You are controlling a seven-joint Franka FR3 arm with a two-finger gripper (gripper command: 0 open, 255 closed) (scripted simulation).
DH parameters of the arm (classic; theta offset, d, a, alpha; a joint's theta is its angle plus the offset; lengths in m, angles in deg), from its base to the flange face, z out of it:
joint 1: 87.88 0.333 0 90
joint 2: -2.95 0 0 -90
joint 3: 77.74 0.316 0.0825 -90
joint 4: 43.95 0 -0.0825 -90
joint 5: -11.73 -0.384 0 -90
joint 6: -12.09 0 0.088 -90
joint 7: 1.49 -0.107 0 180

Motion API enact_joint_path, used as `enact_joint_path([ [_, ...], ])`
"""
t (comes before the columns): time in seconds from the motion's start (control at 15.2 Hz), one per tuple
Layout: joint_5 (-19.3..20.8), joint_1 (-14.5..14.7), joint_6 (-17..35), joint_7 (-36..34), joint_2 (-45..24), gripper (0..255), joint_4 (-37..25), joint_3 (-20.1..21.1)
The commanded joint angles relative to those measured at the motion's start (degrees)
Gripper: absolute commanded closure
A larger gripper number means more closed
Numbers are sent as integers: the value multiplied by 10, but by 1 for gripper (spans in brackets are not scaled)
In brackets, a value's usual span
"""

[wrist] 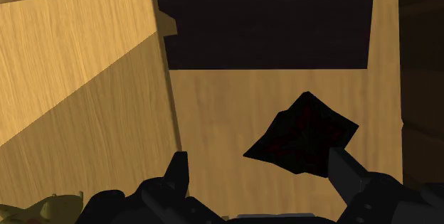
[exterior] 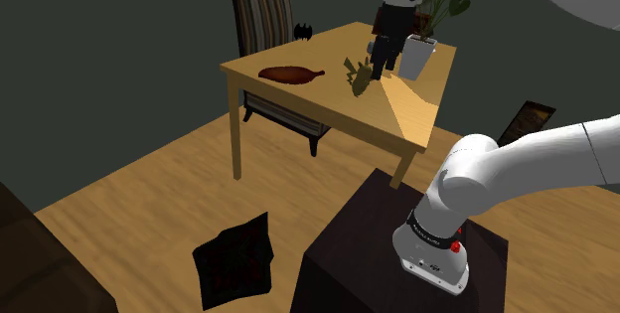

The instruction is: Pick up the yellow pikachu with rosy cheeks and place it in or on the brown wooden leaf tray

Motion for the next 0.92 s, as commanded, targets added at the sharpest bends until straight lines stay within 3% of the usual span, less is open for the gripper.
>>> enact_joint_path([
  [0.0,0,0,0,0,0,0,0,0],
  [0.46,44,-16,121,100,-11,0,40,-99],
  [0.86,58,-17,228,189,-57,0,41,-191],
])
